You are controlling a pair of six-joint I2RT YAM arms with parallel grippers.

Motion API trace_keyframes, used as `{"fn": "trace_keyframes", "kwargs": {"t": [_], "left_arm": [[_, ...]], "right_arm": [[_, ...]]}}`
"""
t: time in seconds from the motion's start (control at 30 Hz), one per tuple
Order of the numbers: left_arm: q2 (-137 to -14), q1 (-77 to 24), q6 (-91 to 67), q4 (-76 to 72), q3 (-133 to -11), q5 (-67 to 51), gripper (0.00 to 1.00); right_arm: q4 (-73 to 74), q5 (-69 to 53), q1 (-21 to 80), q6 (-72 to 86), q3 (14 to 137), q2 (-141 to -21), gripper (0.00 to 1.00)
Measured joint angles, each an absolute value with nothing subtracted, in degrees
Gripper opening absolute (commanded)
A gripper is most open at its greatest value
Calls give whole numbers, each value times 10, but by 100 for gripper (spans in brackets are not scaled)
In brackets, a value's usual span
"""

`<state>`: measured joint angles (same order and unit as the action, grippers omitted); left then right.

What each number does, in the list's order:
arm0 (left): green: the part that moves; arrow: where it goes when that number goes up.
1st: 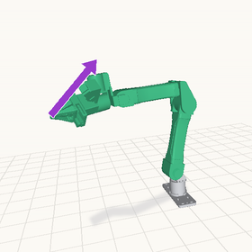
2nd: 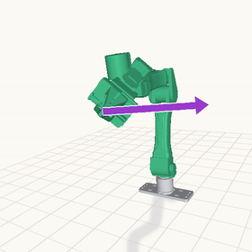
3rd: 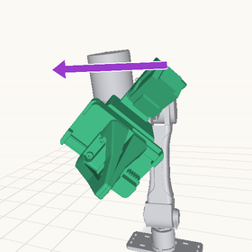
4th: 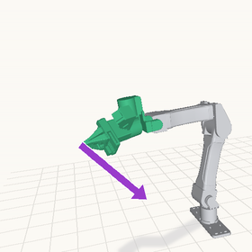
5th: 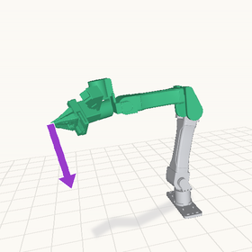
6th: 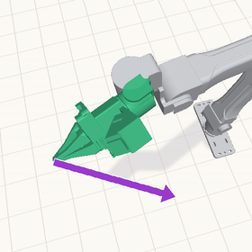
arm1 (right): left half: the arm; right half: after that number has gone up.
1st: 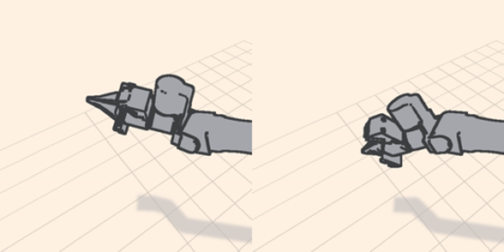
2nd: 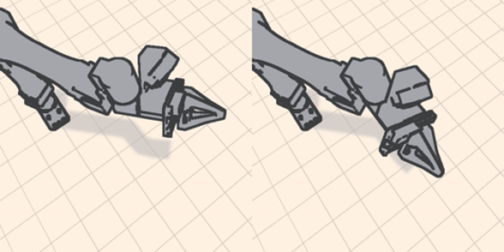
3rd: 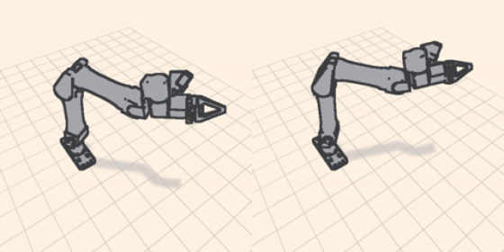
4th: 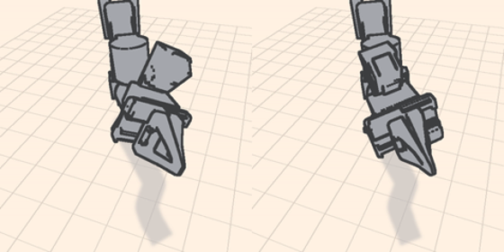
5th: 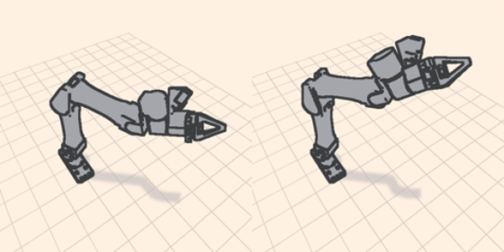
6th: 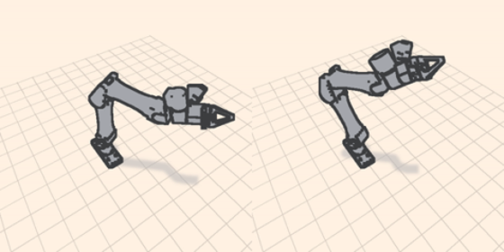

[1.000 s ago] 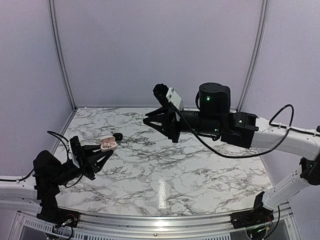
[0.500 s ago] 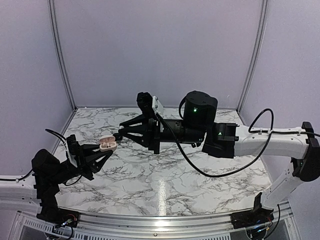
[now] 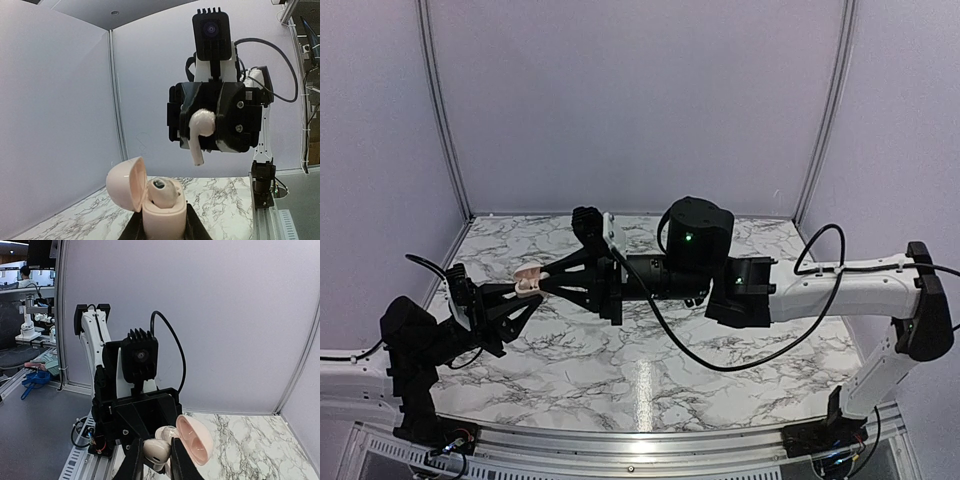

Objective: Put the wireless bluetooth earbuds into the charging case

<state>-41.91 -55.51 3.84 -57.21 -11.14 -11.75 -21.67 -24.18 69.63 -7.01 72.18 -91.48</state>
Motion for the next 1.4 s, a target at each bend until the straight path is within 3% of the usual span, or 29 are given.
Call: {"fn": "trace_keyframes", "kwargs": {"t": [1.4], "left_arm": [[-423, -554, 39, -575, -111, -115, 0]], "right_arm": [[-222, -209, 699, -58, 767, -971, 8]]}}
